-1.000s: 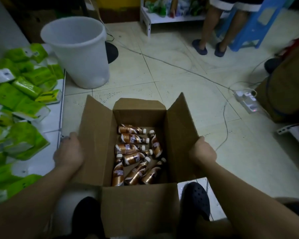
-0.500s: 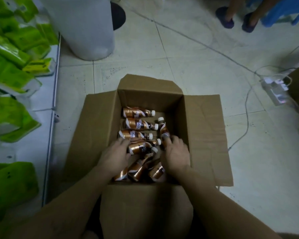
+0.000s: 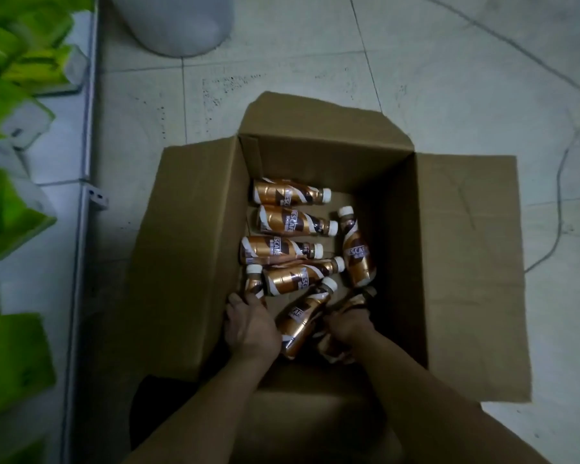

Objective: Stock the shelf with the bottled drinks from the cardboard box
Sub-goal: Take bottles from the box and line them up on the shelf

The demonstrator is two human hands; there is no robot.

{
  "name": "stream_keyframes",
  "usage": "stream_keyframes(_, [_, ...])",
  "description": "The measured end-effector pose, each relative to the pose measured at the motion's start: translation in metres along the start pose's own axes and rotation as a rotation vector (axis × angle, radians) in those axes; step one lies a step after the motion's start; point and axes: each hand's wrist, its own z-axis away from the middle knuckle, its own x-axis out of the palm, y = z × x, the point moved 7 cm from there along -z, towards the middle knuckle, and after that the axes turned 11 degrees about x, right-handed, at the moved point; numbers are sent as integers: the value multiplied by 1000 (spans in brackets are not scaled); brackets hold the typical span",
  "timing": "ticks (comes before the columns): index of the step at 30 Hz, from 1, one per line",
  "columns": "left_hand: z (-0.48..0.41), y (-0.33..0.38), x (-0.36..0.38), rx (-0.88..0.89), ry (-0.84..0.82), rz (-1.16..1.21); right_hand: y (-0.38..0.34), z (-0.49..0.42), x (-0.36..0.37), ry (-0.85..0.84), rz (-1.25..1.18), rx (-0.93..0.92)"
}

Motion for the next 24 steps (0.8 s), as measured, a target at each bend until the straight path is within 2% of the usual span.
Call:
stream_keyframes(6, [-8, -2, 14, -21, -40, 226, 8, -11, 3, 56, -138, 62])
stream_keyframes(10, [-9, -13, 27, -126, -60, 452, 14, -2, 0, 113, -271, 46])
stream_keyframes(13, [-13, -13, 27, -136, -67, 471, 15, 9, -6, 166, -296, 6])
stream_keyframes(16, [0, -7, 11, -103, -75, 535, 16, 18, -13, 123, -326, -8])
stream_keyframes(19, [22, -5, -20, -56, -34, 705, 11, 44, -23, 71, -435, -93])
stream_keyframes(24, [70, 3, -102, 90, 93, 932, 1, 118, -53, 46, -556, -359])
